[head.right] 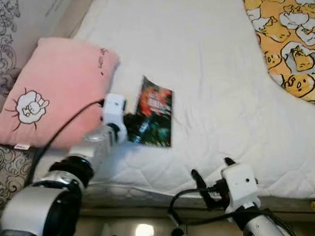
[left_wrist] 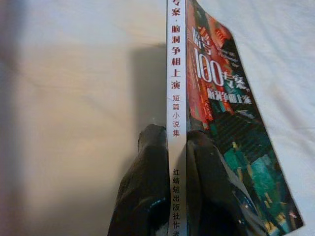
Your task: Clean up the room
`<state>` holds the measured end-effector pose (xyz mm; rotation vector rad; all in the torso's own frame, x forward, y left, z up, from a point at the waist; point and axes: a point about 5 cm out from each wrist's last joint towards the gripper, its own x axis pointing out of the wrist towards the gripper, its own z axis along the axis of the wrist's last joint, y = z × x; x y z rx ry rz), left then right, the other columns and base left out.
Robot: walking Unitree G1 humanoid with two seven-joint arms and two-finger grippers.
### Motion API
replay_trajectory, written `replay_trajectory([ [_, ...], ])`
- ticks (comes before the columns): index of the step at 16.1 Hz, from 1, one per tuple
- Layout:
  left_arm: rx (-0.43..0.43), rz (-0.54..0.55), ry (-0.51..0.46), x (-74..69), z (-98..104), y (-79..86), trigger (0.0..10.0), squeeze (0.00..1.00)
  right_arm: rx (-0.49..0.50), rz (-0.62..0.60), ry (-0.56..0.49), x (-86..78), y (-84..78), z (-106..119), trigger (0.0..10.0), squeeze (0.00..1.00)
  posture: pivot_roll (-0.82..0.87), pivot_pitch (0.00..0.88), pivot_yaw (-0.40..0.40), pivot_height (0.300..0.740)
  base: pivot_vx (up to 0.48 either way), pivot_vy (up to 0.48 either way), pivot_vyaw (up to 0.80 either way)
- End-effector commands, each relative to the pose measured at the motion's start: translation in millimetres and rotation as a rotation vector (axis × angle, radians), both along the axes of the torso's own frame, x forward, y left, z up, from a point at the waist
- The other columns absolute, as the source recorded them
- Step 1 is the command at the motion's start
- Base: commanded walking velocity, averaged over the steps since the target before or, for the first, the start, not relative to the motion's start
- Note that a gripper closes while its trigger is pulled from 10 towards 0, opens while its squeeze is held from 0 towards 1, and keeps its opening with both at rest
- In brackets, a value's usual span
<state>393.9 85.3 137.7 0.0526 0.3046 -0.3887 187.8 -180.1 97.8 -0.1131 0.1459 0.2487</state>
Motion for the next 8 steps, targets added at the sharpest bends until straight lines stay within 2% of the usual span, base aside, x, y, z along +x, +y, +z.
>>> replay_trajectory([
  [1, 0.036, -0.01, -0.04, 3.7, 9.8, -2.4, 10.0, 0.0, 0.005, 0.005, 0.02, -3.4, -3.0, -0.5, 10.0, 0.0, -0.16, 0.277, -0.1, 0.74, 0.0, 0.0, 0.0],
  [3, 0.108, 0.027, -0.103, 13.6, 30.4, 18.2, 10.0, 0.0, -0.002, -0.002, 0.033, -0.8, -6.4, -3.5, 10.0, 0.0, -0.15, 0.271, -0.098, 0.74, 0.0, 0.0, 0.0],
  [5, 0.171, -0.025, -0.12, 15.6, 37.7, 17.7, 10.0, 0.0, 0.002, 0.014, 0.05, -1.2, -3.0, -6.2, 10.0, 0.0, -0.14, 0.268, -0.098, 0.74, 0.0, 0.0, 0.0],
  [8, 0.259, -0.04, -0.119, 16.8, 40.2, 18.2, 10.0, 0.0, 0.002, 0.035, 0.065, -2.6, 0.9, -9.5, 10.0, 0.0, -0.14, 0.265, -0.093, 0.74, 0.0, 0.0, 0.0],
])
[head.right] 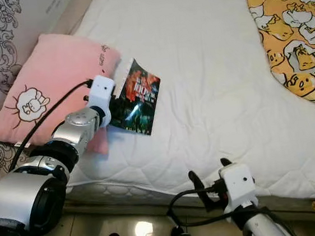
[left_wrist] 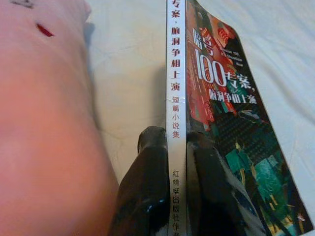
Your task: Clean up the room
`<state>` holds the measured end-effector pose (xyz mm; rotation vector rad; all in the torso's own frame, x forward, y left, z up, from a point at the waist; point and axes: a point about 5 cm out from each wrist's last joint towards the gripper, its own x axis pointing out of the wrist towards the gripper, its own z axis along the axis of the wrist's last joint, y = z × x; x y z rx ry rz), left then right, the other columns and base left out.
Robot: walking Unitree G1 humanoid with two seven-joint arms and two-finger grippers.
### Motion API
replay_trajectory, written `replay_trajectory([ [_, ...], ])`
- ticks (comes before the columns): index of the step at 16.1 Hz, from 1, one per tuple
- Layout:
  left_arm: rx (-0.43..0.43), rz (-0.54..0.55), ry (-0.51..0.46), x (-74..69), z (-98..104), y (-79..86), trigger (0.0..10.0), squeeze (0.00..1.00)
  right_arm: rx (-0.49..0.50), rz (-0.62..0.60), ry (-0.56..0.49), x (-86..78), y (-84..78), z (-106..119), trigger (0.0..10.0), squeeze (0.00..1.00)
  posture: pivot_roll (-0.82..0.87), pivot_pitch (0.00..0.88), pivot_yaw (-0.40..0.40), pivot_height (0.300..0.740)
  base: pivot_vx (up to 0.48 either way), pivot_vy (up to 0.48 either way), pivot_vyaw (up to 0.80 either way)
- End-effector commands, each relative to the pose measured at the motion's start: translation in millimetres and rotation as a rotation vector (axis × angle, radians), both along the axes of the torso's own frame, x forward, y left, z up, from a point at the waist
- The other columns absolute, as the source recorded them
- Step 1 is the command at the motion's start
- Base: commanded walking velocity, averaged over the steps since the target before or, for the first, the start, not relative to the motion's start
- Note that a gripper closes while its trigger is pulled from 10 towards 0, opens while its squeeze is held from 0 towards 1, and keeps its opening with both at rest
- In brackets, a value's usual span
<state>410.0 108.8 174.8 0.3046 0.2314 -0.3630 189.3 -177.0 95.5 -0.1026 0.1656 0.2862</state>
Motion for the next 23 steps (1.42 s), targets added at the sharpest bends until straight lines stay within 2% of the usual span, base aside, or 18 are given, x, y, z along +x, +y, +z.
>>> replay_trajectory([
  [1, 0.042, -0.024, 0.02, -0.4, -0.5, -5.7, 10.0, 0.0, -0.011, -0.002, 0.045, -4.2, -2.9, -7.6, 10.0, 0.0, -0.15, 0.264, -0.09, 0.74, 0.0, 0.0, 0.0],
  [4, 0.09, -0.006, 0.046, -3.0, -10.6, -2.4, 10.0, 0.0, -0.016, -0.009, 0.054, -4.5, -5.0, -8.9, 10.0, 0.0, -0.15, 0.264, -0.087, 0.74, 0.0, 0.0, 0.0],
  [5, 0.111, 0.035, 0.038, -2.6, -12.1, 5.9, 10.0, 1.0, -0.018, -0.01, 0.057, -5.2, -4.5, -9.4, 10.0, 0.0, -0.16, 0.259, -0.083, 0.74, 0.0, 0.0, 0.0],
  [8, 0.166, 0.075, 0.003, 0.0, -6.8, 17.4, 10.0, 1.0, -0.019, -0.014, 0.065, -7.1, -4.3, -10.9, 10.0, 0.0, -0.16, 0.25, -0.081, 0.74, 0.0, 0.0, 0.0],
  [10, 0.183, 0.079, -0.009, 0.6, -5.0, 18.9, 10.0, 1.0, -0.019, -0.014, 0.067, -7.4, -4.2, -11.2, 10.0, 0.0, -0.16, 0.25, -0.08, 0.74, 0.0, 0.0, 0.0],
  [11, 0.226, 0.072, -0.054, 3.6, 4.9, 19.7, 10.0, 1.0, -0.02, -0.015, 0.072, -8.0, -4.3, -12.4, 10.0, 0.0, -0.16, 0.245, -0.08, 0.74, 0.0, 0.0, 0.0],
  [15, 0.271, 0.012, -0.152, 9.4, 30.6, 9.5, 10.0, 1.0, -0.012, -0.014, 0.079, -6.7, -1.4, -15.2, 10.0, 0.0, -0.14, 0.229, -0.072, 0.74, 0.0, 0.0, 0.0],
  [16, 0.245, -0.017, -0.191, 10.4, 39.4, 3.1, 10.0, 1.0, -0.004, -0.015, 0.075, -5.5, 1.4, -16.5, 10.0, 0.0, -0.12, 0.203, -0.054, 0.74, 0.0, 0.0, 0.0],
  [17, 0.174, -0.073, -0.244, 10.3, 50.9, -7.4, 10.0, 1.0, 0.015, -0.028, 0.053, -1.1, 6.8, -17.4, 10.0, 0.0, -0.1, 0.174, -0.035, 0.74, 0.0, 0.0, 0.0],
  [18, 0.008, -0.161, -0.223, 6.0, 49.2, -20.4, 10.0, 1.0, 0.033, -0.096, -0.003, 7.0, 6.4, -12.9, 10.0, 0.0, -0.06, 0.134, -0.011, 0.74, 0.0, 0.0, 0.0],
  [19, -0.087, -0.214, -0.207, 1.7, 44.5, -29.3, 10.0, 1.0, 0.046, -0.146, -0.026, 11.8, 3.1, -11.1, 10.0, 0.0, -0.04, 0.108, 0.001, 0.74, 0.0, 0.0, 0.0],
  [20, -0.243, -0.311, -0.158, -9.5, 29.1, -44.1, 10.0, 1.0, 0.068, -0.223, -0.049, 21.8, -2.4, -11.7, 10.0, 0.0, -0.01, 0.063, 0.019, 0.74, 0.0, 0.0, 0.0],
  [21, -0.351, -0.357, -0.124, -23.5, 12.2, -53.1, 10.0, 0.0, 0.071, -0.279, -0.064, 28.9, -8.9, -13.3, 10.0, 0.0, 0.01, 0.016, 0.04, 0.74, 0.0, 0.0, 0.0],
  [22, -0.382, -0.306, -0.117, -35.4, -6.4, -50.9, 10.0, 0.0, 0.06, -0.334, -0.075, 36.0, -16.6, -15.4, 10.0, 0.0, 0.03, 0.0, 0.049, 0.74, 0.0, 0.0, 0.0],
  [23, -0.404, -0.149, -0.106, -46.1, -30.5, -36.8, 10.0, 0.0, 0.068, -0.395, -0.092, 46.3, -26.4, -15.5, 10.0, 0.0, 0.05, 0.0, 0.056, 0.74, 0.0, 0.0, 0.0],
])
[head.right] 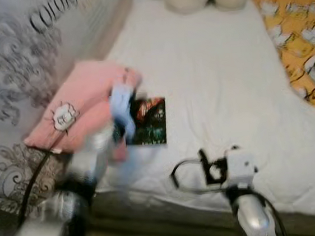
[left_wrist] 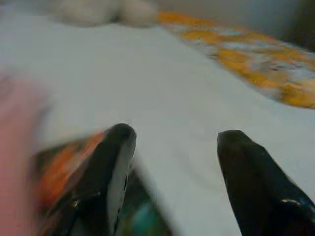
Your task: Clean up the room
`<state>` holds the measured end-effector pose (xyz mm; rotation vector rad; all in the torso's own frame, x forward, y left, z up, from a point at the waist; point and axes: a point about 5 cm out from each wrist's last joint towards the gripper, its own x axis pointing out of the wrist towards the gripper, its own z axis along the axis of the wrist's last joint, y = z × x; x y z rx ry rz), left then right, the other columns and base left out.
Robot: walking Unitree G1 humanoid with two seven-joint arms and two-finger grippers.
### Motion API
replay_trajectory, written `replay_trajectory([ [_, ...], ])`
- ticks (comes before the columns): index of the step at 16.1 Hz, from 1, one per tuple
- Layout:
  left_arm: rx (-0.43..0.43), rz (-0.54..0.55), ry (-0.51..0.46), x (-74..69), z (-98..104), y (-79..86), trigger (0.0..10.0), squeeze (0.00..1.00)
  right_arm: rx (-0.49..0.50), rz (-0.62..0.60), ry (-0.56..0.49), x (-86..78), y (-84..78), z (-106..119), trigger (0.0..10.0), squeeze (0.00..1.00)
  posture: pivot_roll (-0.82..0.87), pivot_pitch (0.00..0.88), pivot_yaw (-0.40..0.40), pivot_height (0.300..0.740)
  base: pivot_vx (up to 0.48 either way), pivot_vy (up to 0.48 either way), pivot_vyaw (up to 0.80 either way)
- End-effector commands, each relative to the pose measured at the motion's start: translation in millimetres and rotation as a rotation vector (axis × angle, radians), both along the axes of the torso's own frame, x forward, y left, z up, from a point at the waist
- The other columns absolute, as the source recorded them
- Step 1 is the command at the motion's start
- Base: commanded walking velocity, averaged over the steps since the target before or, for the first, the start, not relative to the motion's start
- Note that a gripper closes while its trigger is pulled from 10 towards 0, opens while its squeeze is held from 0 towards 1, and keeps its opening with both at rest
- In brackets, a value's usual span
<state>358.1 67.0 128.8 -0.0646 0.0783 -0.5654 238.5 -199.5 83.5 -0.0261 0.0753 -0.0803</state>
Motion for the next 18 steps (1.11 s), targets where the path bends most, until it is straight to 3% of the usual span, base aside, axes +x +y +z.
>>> replay_trajectory([
  [1, -0.041, 0.167, -0.028, -1.3, 1.8, 20.1, 10.0, 0.0, 0.02, -0.053, -0.016, 4.1, -9.1, -0.6, 10.0, 0.0, 0.07, 0.0, 0.055, 0.74, 0.0, 0.0, 0.0],
  [2, -0.041, 0.167, -0.028, -1.3, 1.8, 20.1, 10.0, 0.0, 0.02, -0.053, -0.016, 4.1, -9.1, -0.6, 10.0, 0.0, 0.07, 0.0, 0.055, 0.74, 0.0, 0.0, 0.0],
  [3, -0.065, 0.27, -0.047, -10.4, -9.0, 39.7, 10.0, 0.0, 0.016, -0.071, -0.04, 11.0, -13.2, 3.1, 10.0, 0.0, 0.1, 0.0, 0.039, 0.74, 0.0, -0.458, 0.0],
  [4, -0.014, 0.345, -0.11, -19.0, -20.0, 56.5, 10.0, 0.0, 0.006, -0.065, -0.037, 17.1, -13.4, 1.0, 10.0, 0.0, 0.12, 0.0, 0.025, 0.74, 0.0, -0.454, 0.0],
  [8, 0.05, 0.291, -0.087, -34.6, -38.4, 49.6, 10.0, 0.0, 0.014, 0.01, -0.018, 32.1, 6.3, -9.9, 10.0, 0.0, 0.12, 0.0, 0.013, 0.74, 0.0, -0.454, 0.0],
  [11, 0.057, 0.289, -0.119, -36.3, -38.6, 48.1, 10.0, 0.0, -0.001, 0.043, -0.048, 27.5, 7.7, -9.3, 10.0, 0.0, 0.12, 0.0, 0.007, 0.74, 0.0, -0.454, 0.0],
  [12, 0.045, 0.296, -0.114, -36.3, -39.5, 48.9, 10.0, 0.0, -0.002, 0.046, -0.066, 23.9, 5.8, -10.8, 10.0, 0.36, 0.11, 0.0, 0.009, 0.74, 0.0, -0.454, 0.0],
  [13, 0.035, 0.286, -0.109, -37.0, -39.6, 48.0, 10.0, 1.0, -0.015, 0.019, -0.074, 21.4, 2.3, -11.8, 10.0, 1.0, 0.11, 0.0, 0.012, 0.74, 0.0, -0.454, 0.0],
  [15, 0.03, 0.233, -0.133, -39.1, -34.6, 41.1, 10.0, 1.0, -0.027, -0.078, -0.068, 16.5, -6.1, -16.9, 10.0, 1.0, 0.1, 0.0, 0.027, 0.74, 0.0, -0.439, 0.0],
  [18, 0.043, 0.185, -0.137, -37.3, -34.2, 38.3, 10.0, 1.0, -0.065, -0.063, -0.057, 14.6, -1.2, -20.5, 10.0, 1.0, 0.1, 0.0, 0.034, 0.74, 0.0, -0.428, -0.14],
])
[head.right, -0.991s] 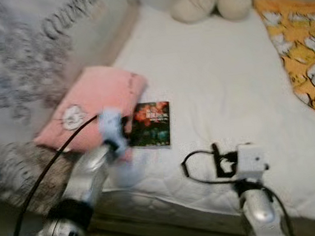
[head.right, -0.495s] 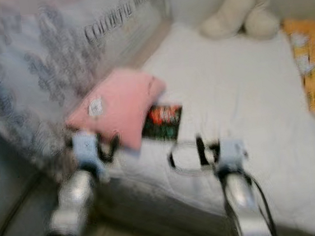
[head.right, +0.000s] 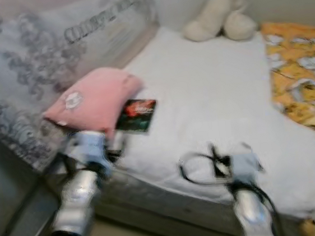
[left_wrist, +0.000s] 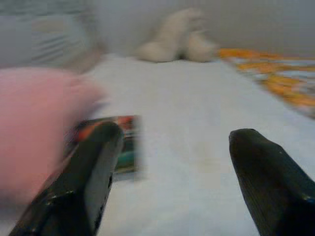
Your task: Clean up the room
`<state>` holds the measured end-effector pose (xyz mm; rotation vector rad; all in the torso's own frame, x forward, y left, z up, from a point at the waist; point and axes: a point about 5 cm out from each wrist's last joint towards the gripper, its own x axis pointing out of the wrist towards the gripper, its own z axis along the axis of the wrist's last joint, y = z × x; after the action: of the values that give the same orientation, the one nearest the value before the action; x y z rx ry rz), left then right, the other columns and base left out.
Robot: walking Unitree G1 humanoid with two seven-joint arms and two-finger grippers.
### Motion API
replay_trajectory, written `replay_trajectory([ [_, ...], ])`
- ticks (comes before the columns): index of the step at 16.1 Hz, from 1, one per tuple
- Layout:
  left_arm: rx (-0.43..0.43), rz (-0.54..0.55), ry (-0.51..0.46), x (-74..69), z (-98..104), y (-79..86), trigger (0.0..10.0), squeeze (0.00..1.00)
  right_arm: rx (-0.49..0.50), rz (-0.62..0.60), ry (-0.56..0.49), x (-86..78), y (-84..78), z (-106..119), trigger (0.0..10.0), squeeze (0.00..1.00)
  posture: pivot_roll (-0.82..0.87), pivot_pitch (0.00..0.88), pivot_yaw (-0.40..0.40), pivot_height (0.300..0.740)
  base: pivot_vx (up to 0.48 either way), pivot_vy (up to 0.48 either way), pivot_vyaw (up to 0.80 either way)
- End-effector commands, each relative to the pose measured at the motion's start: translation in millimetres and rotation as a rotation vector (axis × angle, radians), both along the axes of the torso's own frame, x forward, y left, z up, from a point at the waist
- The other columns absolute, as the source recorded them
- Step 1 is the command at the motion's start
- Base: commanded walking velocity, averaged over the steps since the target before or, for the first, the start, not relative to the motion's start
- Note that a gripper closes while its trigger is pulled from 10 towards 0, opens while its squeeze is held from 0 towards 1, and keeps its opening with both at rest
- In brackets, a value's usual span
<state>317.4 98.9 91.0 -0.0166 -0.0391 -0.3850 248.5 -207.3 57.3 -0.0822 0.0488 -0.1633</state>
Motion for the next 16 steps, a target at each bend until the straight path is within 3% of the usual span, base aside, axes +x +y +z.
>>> replay_trajectory([
  [1, 0.028, 0.001, -0.017, 3.6, 3.7, 6.2, 10.0, 1.0, -0.008, 0.022, -0.031, 4.7, 7.0, 5.7, 10.0, 1.0, 0.1, 0.0, 0.034, 0.74, 0.0, -0.424, -0.41],
  [4, -0.004, -0.029, 0.036, 6.1, -0.9, 3.4, 10.0, 1.0, -0.004, 0.0, -0.009, 5.9, 4.0, 1.2, 10.0, 1.0, 0.09, 0.0, 0.03, 0.74, 0.264, -0.396, -0.79],
  [5, 0.021, -0.002, 0.055, 9.0, -3.8, 5.3, 10.0, 0.58, -0.008, 0.001, -0.009, 6.6, 3.6, 0.8, 10.0, 1.0, 0.09, 0.0, 0.028, 0.74, 0.255, 0.0, -0.77],
  [6, 0.061, 0.032, 0.062, 10.9, -6.0, 7.8, 10.0, 0.0, -0.01, 0.003, -0.009, 7.6, 3.6, 0.9, 10.0, 1.0, 0.08, 0.0, 0.028, 0.74, 0.0, 0.0, -0.77],
  [7, 0.131, 0.102, 0.081, 14.0, -10.9, 15.0, 10.0, 0.0, -0.006, 0.003, -0.011, 11.1, 3.6, 1.5, 10.0, 1.0, 0.08, 0.0, 0.032, 0.74, 0.0, 0.0, -0.76],
  [8, 0.119, 0.128, 0.109, 14.4, -14.5, 20.8, 10.0, 0.0, 0.029, 0.012, -0.022, 18.6, 5.0, 4.0, 10.0, 1.0, 0.07, 0.0, 0.048, 0.74, 0.0, 0.0, -0.76],
  [11, 0.114, 0.088, 0.072, 12.3, -10.6, 15.7, 10.0, 0.0, 0.034, 0.0, -0.025, 21.0, 4.0, 4.1, 10.0, 1.0, 0.08, 0.0, 0.048, 0.74, 0.0, 0.0, -0.75],
  [12, 0.119, 0.088, 0.065, 12.9, -10.4, 15.3, 10.0, 0.0, 0.031, 0.004, -0.018, 19.5, 4.8, 1.9, 10.0, 0.19, 0.08, 0.0, 0.045, 0.74, 0.0, 0.0, -0.74],
  [13, 0.114, 0.094, 0.068, 13.5, -11.0, 14.9, 10.0, 0.0, 0.028, 0.008, -0.012, 17.9, 5.8, 0.4, 10.0, 0.0, 0.08, 0.0, 0.04, 0.74, 0.0, 0.0, -0.74],
  [16, 0.107, 0.067, 0.062, 13.3, -10.4, 8.7, 10.0, 0.0, 0.03, 0.025, -0.002, 17.1, 7.1, -1.5, 10.0, 0.0, 0.06, 0.0, 0.038, 0.74, 0.0, 0.0, -0.73],
])
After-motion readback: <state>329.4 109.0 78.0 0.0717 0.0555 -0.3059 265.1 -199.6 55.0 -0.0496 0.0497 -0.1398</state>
